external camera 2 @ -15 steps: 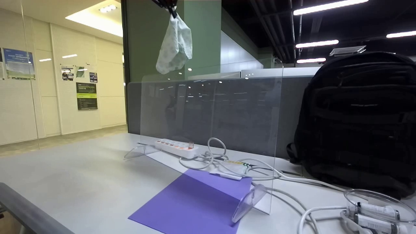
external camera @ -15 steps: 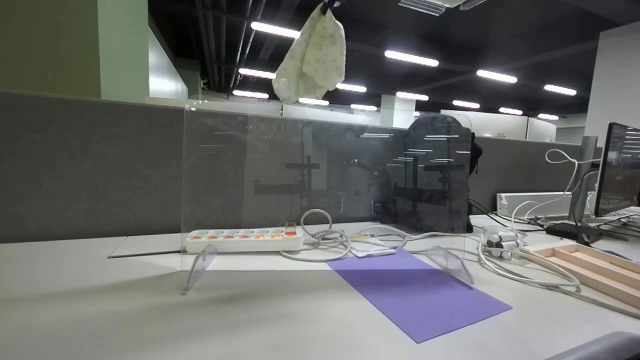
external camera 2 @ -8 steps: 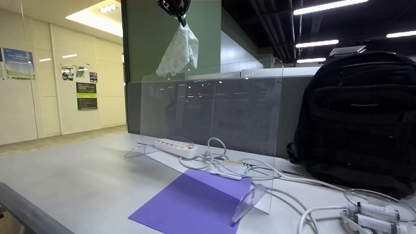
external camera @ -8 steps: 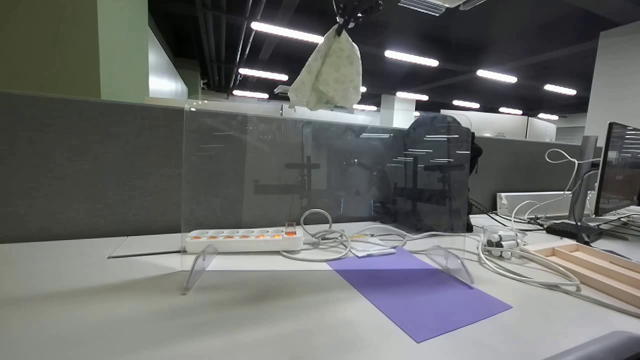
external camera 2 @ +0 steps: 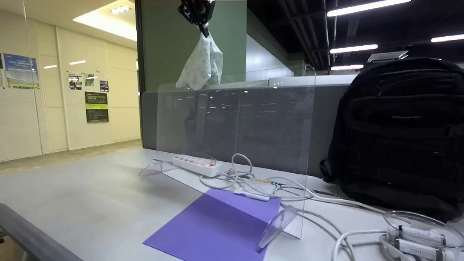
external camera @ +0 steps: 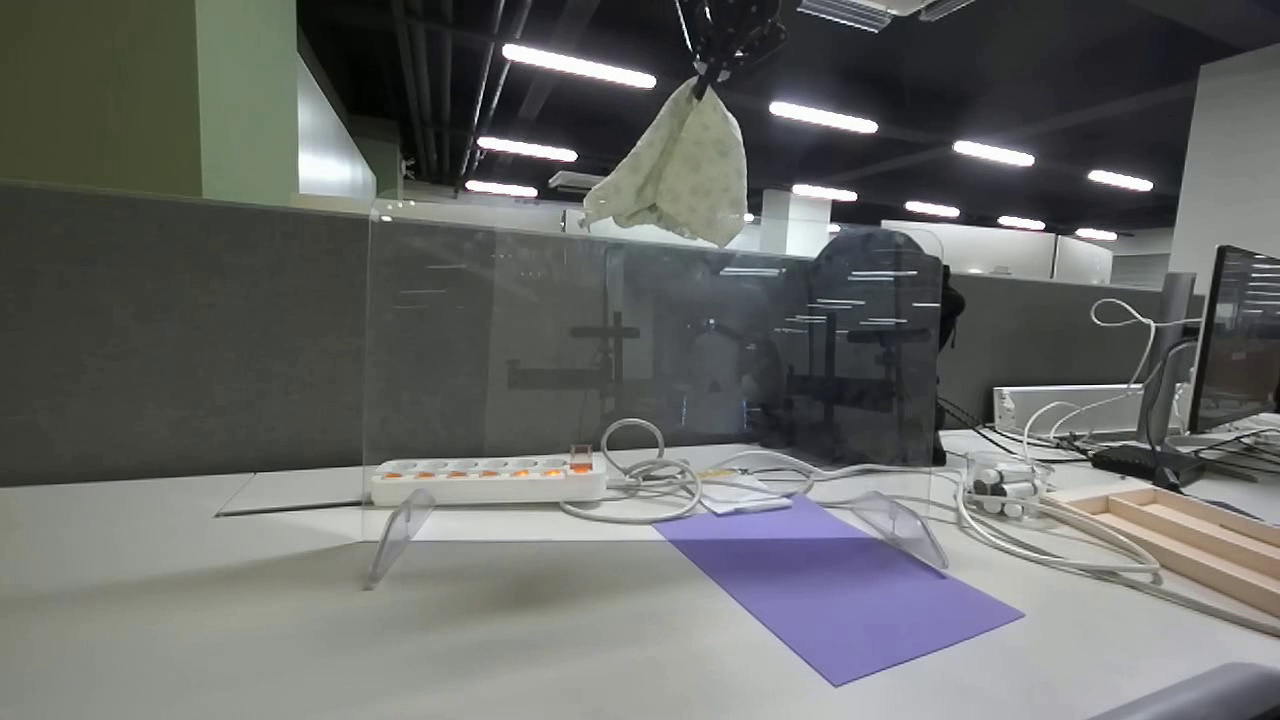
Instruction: Hang the white cloth on the glass panel
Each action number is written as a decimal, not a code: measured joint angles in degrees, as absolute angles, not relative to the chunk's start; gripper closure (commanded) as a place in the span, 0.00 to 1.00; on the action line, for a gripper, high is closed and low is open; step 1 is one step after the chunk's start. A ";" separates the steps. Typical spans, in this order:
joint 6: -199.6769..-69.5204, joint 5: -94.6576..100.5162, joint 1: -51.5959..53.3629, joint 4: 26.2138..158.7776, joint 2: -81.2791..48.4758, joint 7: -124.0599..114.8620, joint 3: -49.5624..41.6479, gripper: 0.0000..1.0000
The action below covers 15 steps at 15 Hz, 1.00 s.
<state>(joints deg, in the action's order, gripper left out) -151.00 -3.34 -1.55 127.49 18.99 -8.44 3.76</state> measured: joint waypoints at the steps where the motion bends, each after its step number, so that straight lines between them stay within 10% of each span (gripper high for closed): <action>1: -149.70 -2.96 -1.90 127.46 19.20 -9.62 4.06 1.00; 15: -145.85 3.68 -10.88 129.66 12.86 -40.14 8.42 1.00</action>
<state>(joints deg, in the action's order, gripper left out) -145.85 3.68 -10.88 129.66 12.86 -40.14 8.42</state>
